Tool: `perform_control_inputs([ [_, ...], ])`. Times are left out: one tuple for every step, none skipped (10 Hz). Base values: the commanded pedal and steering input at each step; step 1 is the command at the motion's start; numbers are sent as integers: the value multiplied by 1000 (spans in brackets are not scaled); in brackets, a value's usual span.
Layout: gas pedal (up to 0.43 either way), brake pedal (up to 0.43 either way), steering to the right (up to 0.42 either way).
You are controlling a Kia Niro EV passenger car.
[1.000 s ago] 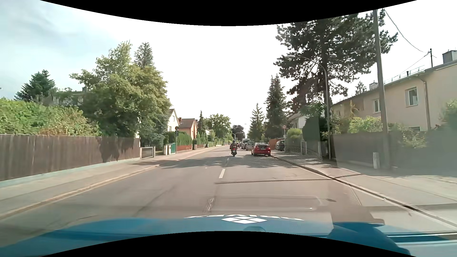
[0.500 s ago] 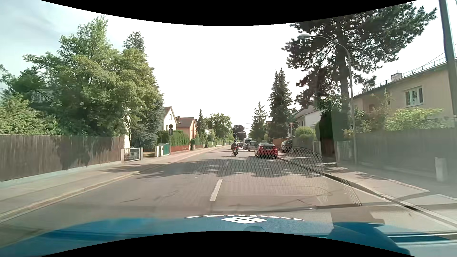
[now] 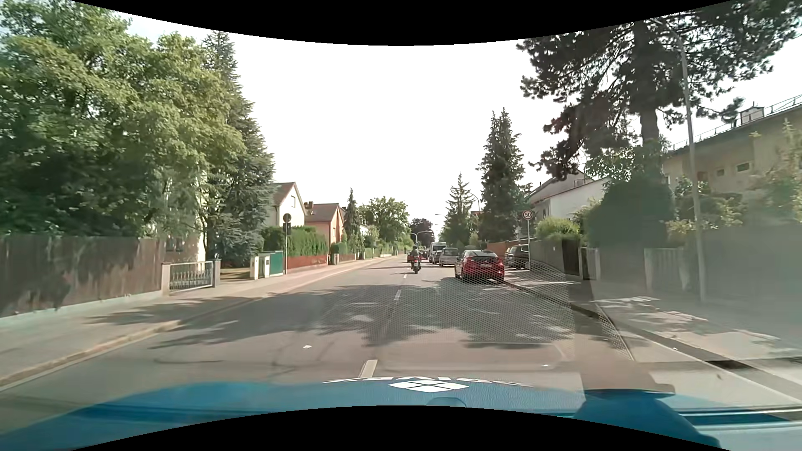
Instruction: Follow the waypoints while adhering to traffic rules and regulations
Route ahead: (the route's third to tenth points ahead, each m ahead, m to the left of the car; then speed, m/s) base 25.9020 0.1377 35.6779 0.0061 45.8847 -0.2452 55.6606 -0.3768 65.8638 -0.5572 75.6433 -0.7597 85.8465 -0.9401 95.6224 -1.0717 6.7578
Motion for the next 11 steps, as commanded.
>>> perform_control_inputs([
  [47, 0, -8],
  [47, 0, -8],
  [47, 0, -8],
  [47, 0, -8],
  [47, 0, -7],
  [47, 0, -8],
  [47, 0, -8],
  [47, 0, -7],
  [47, 0, -6],
  [47, 0, -6],
  [47, 0, -4],
])
